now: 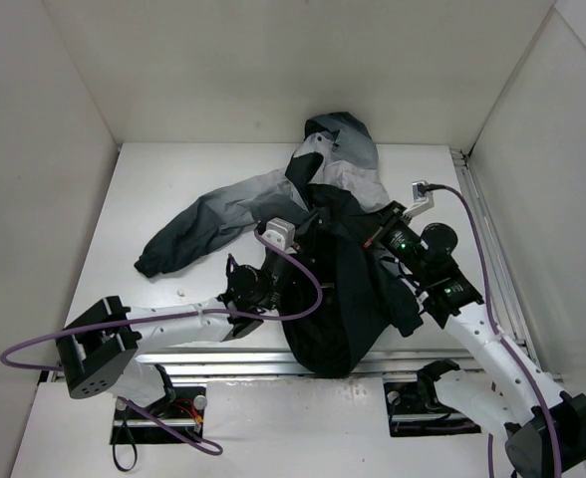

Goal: Zip up the jacket

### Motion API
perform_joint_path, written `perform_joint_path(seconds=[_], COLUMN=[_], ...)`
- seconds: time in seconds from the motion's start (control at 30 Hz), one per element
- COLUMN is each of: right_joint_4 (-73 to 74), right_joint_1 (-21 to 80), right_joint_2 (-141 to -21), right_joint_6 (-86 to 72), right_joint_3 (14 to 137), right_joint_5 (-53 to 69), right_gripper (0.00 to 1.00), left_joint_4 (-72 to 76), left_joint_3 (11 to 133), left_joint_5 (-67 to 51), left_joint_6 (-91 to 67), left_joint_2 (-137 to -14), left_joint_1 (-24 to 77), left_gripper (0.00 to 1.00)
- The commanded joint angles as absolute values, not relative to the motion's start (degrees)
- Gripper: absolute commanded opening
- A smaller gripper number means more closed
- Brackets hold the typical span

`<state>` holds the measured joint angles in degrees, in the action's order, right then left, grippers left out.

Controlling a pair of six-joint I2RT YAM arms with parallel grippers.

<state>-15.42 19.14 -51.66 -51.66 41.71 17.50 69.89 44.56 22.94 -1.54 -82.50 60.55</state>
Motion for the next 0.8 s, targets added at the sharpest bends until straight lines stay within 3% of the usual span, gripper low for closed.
perform_joint_path(seconds=[0.0, 0.77], right_joint_4=[-20.83, -9.42], right_joint_1=[19.34, 19.25], right_joint_2=[-49.84, -53.51], right_joint_6=[-51.77, -49.57], right_joint_3=[46.14, 49.48], right_joint_5=[15.73, 19.15], right_gripper=[0.0, 0.0], left_joint_4=[75.24, 74.7], left_joint_3=[45.0, 38.06], left_joint_5=[19.08, 9.93], left_joint_6=[-0.44, 2.11], left_joint_2=[-80.68, -74.71], left_joint_1=[61.26, 61.26], left_gripper=[0.0, 0.0])
